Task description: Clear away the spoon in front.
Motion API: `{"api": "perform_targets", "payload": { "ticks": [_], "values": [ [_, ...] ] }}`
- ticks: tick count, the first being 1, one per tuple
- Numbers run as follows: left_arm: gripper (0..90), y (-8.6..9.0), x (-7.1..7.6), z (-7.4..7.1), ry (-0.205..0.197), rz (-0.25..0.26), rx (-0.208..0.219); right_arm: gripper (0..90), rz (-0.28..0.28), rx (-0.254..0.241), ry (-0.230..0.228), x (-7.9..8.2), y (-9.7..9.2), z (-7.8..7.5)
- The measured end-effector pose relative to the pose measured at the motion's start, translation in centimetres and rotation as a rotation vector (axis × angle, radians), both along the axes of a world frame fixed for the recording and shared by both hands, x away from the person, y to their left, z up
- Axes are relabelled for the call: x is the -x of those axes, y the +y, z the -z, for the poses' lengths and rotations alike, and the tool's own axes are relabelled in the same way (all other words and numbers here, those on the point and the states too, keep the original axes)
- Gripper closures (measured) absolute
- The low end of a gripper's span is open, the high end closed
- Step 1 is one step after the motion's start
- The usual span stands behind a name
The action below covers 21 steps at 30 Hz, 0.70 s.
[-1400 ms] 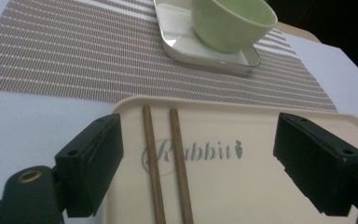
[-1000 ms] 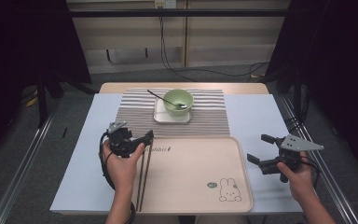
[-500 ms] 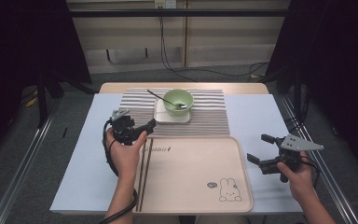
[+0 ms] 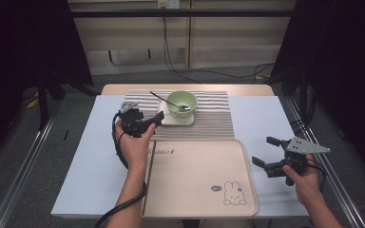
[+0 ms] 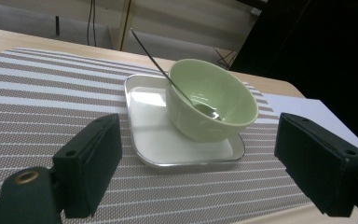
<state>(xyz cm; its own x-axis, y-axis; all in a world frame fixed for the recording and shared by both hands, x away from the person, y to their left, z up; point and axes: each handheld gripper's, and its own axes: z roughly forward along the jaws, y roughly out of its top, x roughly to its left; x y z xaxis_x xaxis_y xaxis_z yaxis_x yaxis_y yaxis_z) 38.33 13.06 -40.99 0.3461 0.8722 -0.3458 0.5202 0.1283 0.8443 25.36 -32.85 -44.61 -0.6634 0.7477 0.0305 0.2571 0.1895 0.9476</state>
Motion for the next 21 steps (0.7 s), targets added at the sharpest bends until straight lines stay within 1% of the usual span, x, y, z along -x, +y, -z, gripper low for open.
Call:
{"api": "perform_targets", "payload": {
  "ticks": [2, 3, 4, 6, 7, 8, 9, 10, 11, 12, 13, 14, 16, 18, 19, 20, 21],
  "values": [
    [15.0, -0.1, -0.4, 0.1, -0.009, 0.000, 0.010, 1.8, 0.000, 0.000, 0.000, 0.0, 0.0, 0.0],
    [16.2, -0.2, -0.6, 0.1, -0.008, 0.000, 0.011, 1.8, 0.000, 0.002, 0.000, 0.0, 0.0, 0.0],
    [17.5, -0.3, -0.9, 0.2, -0.012, -0.006, 0.021, 1.8, -0.003, 0.001, -0.002, 0.0, 0.0, 0.0],
    [19.4, -0.4, -1.1, 0.1, -0.018, -0.004, 0.027, 1.8, -0.003, 0.001, -0.003, 0.0, 0.0, 0.0],
    [20.0, -0.5, -1.4, 0.1, -0.027, -0.011, 0.038, 1.8, -0.001, 0.002, 0.001, 0.0, 0.0, 0.0],
    [20.4, -0.5, -1.6, 0.1, -0.026, -0.006, 0.037, 1.7, -0.001, 0.002, 0.000, 0.0, 0.0, 0.0],
    [21.8, -0.6, -1.8, 0.2, -0.026, 0.000, 0.046, 1.8, 0.000, 0.001, 0.000, 0.0, 0.0, 0.0],
    [23.3, -0.7, -1.9, 0.2, -0.022, -0.010, 0.050, 1.8, -0.002, 0.002, 0.003, 0.0, 0.0, 0.0],
    [24.3, -0.7, -2.1, 0.3, -0.016, -0.004, 0.046, 1.7, -0.002, 0.003, 0.002, 0.0, 0.0, 0.0],
    [25.9, -0.8, -2.2, 0.4, -0.012, -0.006, 0.052, 1.8, -0.002, 0.003, 0.001, 0.0, -0.1, 0.0],
    [27.4, -0.9, -2.4, 0.5, -0.015, -0.005, 0.054, 1.7, 0.000, 0.004, 0.000, 0.0, -0.1, 0.0],
    [29.2, -0.9, -2.5, 0.6, -0.015, -0.002, 0.047, 1.8, -0.014, 0.002, 0.006, 0.0, -0.1, 0.0],
    [29.8, -1.0, -2.8, 0.8, -0.017, -0.005, 0.049, 1.8, -0.009, 0.001, 0.001, 0.0, -0.1, 0.0],
    [33.4, -1.1, -3.0, 0.9, -0.019, -0.003, 0.052, 1.8, -0.008, 0.001, 0.003, 0.0, -0.1, 0.0],
    [33.7, -1.1, -3.3, 1.0, -0.009, -0.008, 0.056, 1.8, -0.009, 0.000, 0.003, 0.0, -0.1, 0.0],
    [33.8, -1.1, -3.5, 1.1, -0.013, -0.005, 0.064, 1.7, -0.008, 0.001, 0.003, 0.0, -0.1, 0.0],
    [34.0, -1.1, -3.7, 1.1, -0.014, -0.014, 0.058, 1.7, -0.005, 0.001, 0.003, 0.0, -0.1, 0.0]
  ]
}}
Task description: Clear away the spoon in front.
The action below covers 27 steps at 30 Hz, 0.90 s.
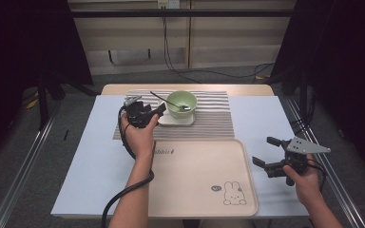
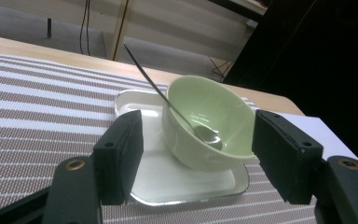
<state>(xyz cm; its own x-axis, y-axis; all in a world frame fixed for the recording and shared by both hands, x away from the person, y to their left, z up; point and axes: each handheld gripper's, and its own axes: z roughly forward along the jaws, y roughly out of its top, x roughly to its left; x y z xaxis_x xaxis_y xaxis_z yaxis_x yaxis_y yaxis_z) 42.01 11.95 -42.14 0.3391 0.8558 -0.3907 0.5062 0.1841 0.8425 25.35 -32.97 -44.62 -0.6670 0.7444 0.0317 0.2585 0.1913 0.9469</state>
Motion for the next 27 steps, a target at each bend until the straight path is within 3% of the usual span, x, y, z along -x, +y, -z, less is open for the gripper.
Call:
{"api": "perform_targets", "payload": {
  "ticks": [5, 11, 16, 19, 22, 27],
  "values": [
    [36.3, -0.1, -0.5, 0.2, -0.011, -0.009, 0.012, 1.7, 0.001, 0.000, 0.004, 0.0, 0.0, 0.0],
    [39.3, 0.0, -1.5, 0.9, 0.015, -0.030, 0.055, 1.8, 0.000, -0.003, 0.004, 0.0, 0.0, 0.1],
    [41.1, -0.1, -2.0, 1.2, 0.005, -0.044, 0.011, 1.7, 0.004, -0.004, 0.005, 0.0, -0.1, 0.1],
    [41.1, -0.2, -2.3, 1.4, 0.001, -0.049, 0.031, 1.8, 0.004, -0.001, 0.002, -0.1, -0.1, 0.1],
    [41.4, -0.3, -2.7, 1.9, 0.025, -0.063, 0.062, 1.8, 0.002, -0.002, 0.002, -0.1, 0.0, 0.2],
    [42.7, -0.2, -3.1, 2.1, 0.024, -0.074, 0.062, 1.8, 0.003, -0.004, 0.007, -0.1, -0.1, 0.2]
  ]
}}
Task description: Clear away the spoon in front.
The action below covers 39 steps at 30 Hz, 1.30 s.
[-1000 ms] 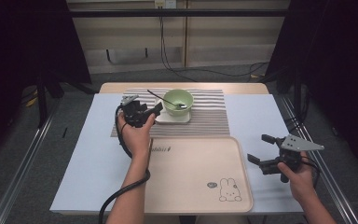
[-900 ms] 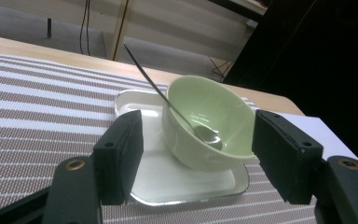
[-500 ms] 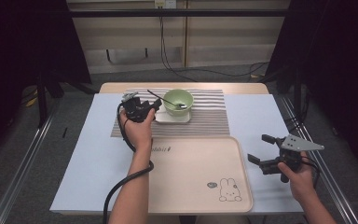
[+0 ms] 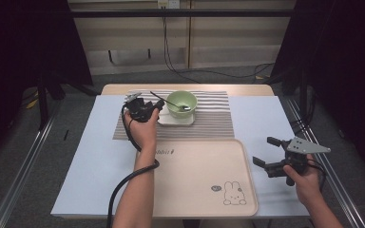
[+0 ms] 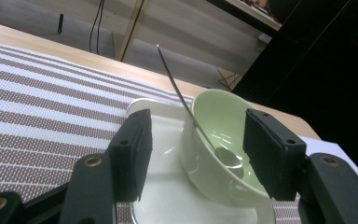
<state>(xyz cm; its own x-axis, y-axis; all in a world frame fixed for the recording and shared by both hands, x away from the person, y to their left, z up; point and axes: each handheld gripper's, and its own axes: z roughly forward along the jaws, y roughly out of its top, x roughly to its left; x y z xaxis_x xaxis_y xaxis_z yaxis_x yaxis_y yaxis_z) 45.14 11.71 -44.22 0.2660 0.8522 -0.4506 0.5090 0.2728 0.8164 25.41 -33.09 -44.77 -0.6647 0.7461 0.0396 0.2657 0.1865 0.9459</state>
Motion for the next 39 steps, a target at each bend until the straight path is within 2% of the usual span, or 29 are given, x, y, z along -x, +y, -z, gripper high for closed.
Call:
{"api": "perform_targets", "payload": {
  "ticks": [5, 9, 13, 16, 18, 21, 31, 39],
  "values": [
    [45.0, 0.0, -0.7, 0.1, 0.002, -0.028, 0.024, 1.8, 0.000, 0.001, 0.001, 0.0, 0.0, 0.0],
    [46.0, 0.0, -1.0, 0.1, -0.002, -0.032, 0.019, 1.8, -0.001, 0.003, -0.004, -0.1, 0.0, 0.0],
    [48.7, 0.0, -1.5, 0.3, 0.005, -0.045, 0.042, 1.8, -0.004, -0.001, -0.002, -0.1, 0.0, 0.0],
    [50.9, 0.0, -1.7, 0.4, 0.009, -0.048, 0.043, 1.8, 0.000, -0.004, -0.002, -0.1, 0.0, 0.1],
    [51.7, 0.1, -2.0, 0.7, 0.015, -0.058, 0.066, 1.8, 0.003, -0.003, 0.000, -0.1, 0.0, 0.0],
    [53.1, 0.3, -2.1, 0.9, 0.017, -0.056, 0.058, 1.7, 0.010, -0.003, -0.001, -0.1, 0.0, 0.0],
    [62.2, 0.0, -2.8, 1.3, 0.017, -0.065, 0.068, 1.8, 0.005, -0.005, 0.001, -0.1, -0.1, 0.1],
    [71.0, -0.4, -3.3, 1.3, 0.004, -0.074, 0.062, 1.8, 0.003, -0.002, -0.002, -0.2, -0.2, 0.1]
  ]
}}
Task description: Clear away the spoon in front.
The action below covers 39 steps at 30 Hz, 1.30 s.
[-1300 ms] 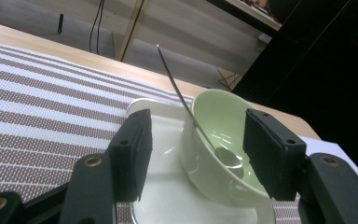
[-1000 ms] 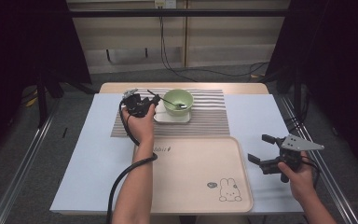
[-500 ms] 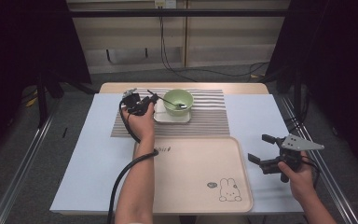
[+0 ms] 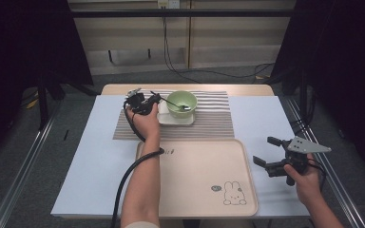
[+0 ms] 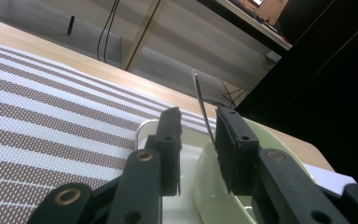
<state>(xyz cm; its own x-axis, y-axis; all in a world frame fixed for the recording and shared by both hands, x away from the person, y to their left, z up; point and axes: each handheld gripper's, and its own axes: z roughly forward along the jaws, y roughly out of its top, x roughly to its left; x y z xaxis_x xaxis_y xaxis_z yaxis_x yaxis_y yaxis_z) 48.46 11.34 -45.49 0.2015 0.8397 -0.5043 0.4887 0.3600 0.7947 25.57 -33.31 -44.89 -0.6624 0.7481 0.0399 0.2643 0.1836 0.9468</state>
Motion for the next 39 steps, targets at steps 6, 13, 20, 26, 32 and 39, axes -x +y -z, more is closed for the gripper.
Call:
{"api": "perform_targets", "payload": {
  "ticks": [6, 13, 20, 26, 32, 39],
  "values": [
    [72.4, 0.1, -0.2, 0.2, 0.009, -0.009, 0.024, 1.8, 0.003, -0.004, -0.001, 0.0, 0.0, 0.0],
    [69.2, -0.2, -0.4, 0.2, -0.003, -0.023, 0.055, 1.7, 0.009, -0.004, 0.002, 0.0, 0.0, 0.0],
    [67.0, 0.0, -0.7, 0.4, -0.007, -0.034, 0.077, 1.8, 0.005, -0.005, -0.002, 0.0, -0.1, 0.0],
    [70.8, -0.1, -0.9, 0.3, -0.021, -0.035, 0.074, 1.8, 0.003, -0.007, -0.002, 0.0, -0.1, 0.0],
    [83.0, -0.2, -0.8, 0.0, -0.036, -0.027, 0.080, 1.8, 0.004, -0.007, -0.001, 0.0, 0.0, 0.0],
    [89.4, -0.2, -0.7, -1.0, -0.056, -0.006, 0.130, 1.8, 0.002, -0.009, -0.001, 0.0, 0.0, 0.0]
  ]
}}
